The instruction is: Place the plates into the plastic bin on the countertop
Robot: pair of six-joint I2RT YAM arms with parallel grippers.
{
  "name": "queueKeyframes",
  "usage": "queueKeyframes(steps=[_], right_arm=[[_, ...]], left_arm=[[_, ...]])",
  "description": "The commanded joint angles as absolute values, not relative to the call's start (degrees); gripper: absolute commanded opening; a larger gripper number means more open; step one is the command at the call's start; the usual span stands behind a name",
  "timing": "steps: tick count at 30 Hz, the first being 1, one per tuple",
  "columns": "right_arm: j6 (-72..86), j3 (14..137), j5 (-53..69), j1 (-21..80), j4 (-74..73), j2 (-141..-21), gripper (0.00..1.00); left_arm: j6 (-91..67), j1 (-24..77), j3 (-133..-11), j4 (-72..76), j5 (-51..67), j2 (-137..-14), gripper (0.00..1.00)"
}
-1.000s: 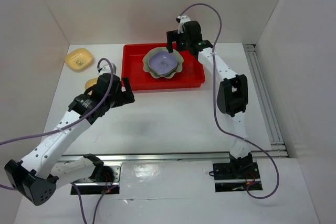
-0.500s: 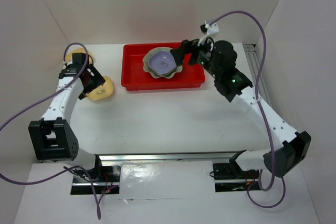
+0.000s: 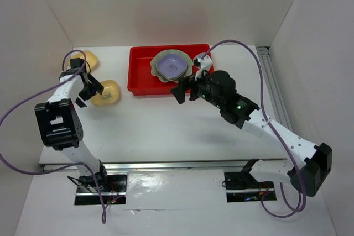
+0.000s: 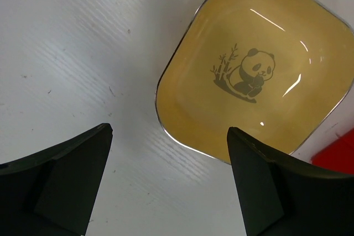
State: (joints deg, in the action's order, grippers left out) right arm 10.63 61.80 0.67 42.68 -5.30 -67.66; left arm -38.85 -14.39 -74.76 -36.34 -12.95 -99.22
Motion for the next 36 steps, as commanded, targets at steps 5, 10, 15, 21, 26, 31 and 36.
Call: queueKeyframes(steps=[5,10,15,21,26,31,36], right_arm=[[10.3,62.6,2.1,44.9,-5.3,-62.3,1.0],[10.3,63.1,0.8,45.4,-5.3,-61.0,1.0],[10.9,63.6,0.8,45.4,-5.3,-61.0,1.0],[11.4,63.6,-0.5,46.5,-4.7,-59.8,1.0],[11.4,64.2,-1.1,47.0,-5.3,-59.8,1.0],[11.4,64.2,-2.1,47.0,-5.3,-59.8,1.0],[12.0,63.0,-6.1,47.5,-5.8,-57.3,1.0]], left_arm=[[-39.6,-15.8,-76.6,-35.1,-14.2,-103.6,0.97],[-40.8,-15.8,-75.4,-34.5,-15.2,-107.2,0.95],[-40.8,-15.8,-74.9,-34.5,-14.7,-109.6,0.82],[-42.8,-15.8,-76.7,-37.9,-16.8,-113.9,0.26],[-43.3,-15.8,-76.7,-39.5,-19.2,-110.5,0.0],[-43.9,-15.8,-78.0,-42.1,-20.5,-101.3,0.0],[-43.3,-15.8,-83.8,-42.1,-18.6,-90.5,0.0]])
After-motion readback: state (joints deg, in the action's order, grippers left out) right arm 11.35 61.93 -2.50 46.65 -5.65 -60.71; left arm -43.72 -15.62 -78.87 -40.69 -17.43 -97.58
